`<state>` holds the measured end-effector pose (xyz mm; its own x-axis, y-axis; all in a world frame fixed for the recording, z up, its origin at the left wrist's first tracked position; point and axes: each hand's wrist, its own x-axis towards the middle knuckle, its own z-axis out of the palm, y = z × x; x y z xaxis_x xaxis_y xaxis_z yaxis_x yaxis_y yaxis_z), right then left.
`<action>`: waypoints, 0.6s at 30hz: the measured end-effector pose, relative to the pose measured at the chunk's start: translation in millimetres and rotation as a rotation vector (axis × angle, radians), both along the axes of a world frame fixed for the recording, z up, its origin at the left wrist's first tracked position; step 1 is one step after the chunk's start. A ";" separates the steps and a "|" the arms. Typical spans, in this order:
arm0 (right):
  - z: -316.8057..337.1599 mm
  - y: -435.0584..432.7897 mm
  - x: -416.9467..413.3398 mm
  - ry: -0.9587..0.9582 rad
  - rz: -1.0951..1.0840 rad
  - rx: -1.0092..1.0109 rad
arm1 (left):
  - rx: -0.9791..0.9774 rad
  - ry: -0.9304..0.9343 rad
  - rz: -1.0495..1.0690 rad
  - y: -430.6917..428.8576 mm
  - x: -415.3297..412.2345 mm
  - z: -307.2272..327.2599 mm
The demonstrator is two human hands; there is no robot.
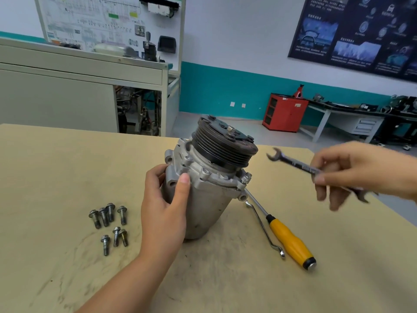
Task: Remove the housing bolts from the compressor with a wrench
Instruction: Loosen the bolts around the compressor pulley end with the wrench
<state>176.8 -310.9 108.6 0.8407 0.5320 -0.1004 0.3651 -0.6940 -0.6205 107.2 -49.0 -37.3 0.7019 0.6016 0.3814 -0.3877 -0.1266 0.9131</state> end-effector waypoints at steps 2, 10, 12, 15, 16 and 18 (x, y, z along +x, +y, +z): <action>-18.2 -2.4 -22.6 -0.035 0.020 -0.009 | 0.000 -0.001 -0.004 -0.5 0.4 -0.4; -70.1 30.3 -86.0 -0.414 -0.204 -0.018 | 0.012 0.005 -0.006 1.0 0.9 -0.7; -71.9 38.7 -90.6 -0.442 -0.221 0.042 | 0.019 0.006 -0.004 0.9 0.5 -0.2; -73.9 48.5 -92.7 -0.433 -0.220 0.091 | 0.024 0.017 -0.003 0.8 0.0 0.3; -74.5 49.7 -92.1 -0.432 -0.222 0.104 | 0.027 0.022 -0.003 0.7 -0.4 0.7; -73.8 51.2 -91.1 -0.425 -0.229 0.122 | 0.035 0.028 0.001 0.9 -0.7 1.4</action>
